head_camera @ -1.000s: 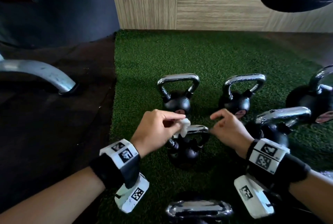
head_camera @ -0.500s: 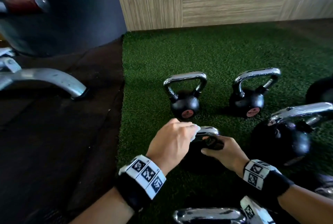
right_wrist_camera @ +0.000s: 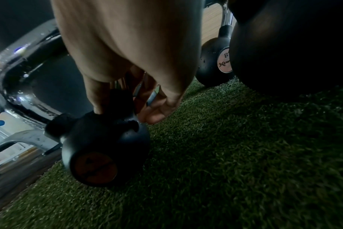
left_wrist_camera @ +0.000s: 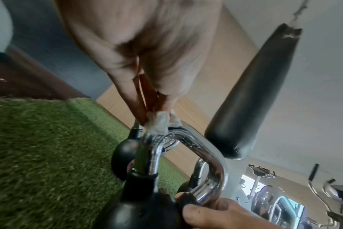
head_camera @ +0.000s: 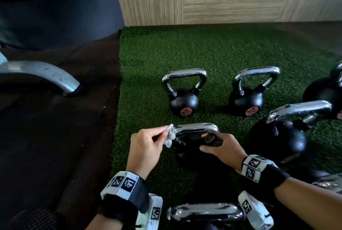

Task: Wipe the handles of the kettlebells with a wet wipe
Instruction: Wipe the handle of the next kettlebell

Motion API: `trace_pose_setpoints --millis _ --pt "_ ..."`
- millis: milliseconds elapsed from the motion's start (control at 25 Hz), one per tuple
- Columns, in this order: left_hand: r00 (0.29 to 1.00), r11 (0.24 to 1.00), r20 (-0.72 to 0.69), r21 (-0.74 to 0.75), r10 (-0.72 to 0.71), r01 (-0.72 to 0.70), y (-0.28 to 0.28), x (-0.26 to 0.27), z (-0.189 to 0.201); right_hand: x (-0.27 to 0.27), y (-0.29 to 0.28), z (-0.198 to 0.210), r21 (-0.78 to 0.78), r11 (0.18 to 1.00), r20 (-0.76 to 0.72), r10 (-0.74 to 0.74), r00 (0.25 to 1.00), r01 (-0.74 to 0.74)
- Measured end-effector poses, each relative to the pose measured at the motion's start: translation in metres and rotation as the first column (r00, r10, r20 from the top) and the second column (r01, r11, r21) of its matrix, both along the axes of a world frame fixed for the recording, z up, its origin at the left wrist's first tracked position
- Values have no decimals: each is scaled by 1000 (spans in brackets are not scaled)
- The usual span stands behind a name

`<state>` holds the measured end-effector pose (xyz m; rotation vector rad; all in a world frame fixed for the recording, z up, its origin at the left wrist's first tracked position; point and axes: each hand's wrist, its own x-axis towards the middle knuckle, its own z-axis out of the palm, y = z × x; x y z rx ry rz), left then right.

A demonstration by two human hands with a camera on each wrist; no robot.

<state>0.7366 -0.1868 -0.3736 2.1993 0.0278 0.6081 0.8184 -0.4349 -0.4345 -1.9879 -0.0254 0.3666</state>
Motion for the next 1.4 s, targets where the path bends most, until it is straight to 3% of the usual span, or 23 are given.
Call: trace_pose_setpoints --millis 120,320,600,800,1000,1400 --pt "1000 1000 16 -29 -2 2 -3 -4 -7 0 -2 -1 31 1000 -30 -3 1000 3" --pt "971 945 -232 -325 -56 -23 10 5 -28 0 0 -4 -37 999 54 -10 998 12" --pt "947 940 -317 -306 51 -153 -5 -1 -63 -1 -2 -1 -101 994 108 41 993 -30" --pt "957 941 -287 -331 -37 -63 -10 -6 -63 -6 -2 3 -142 990 100 39 994 -25" --pt "974 968 -224 -242 10 -66 -15 7 -58 -8 -19 12 -283 956 76 108 991 -82" --pt "915 1000 -403 -11 18 -25 -32 88 -34 -28 -1 24 -412 893 122 252 960 -182"
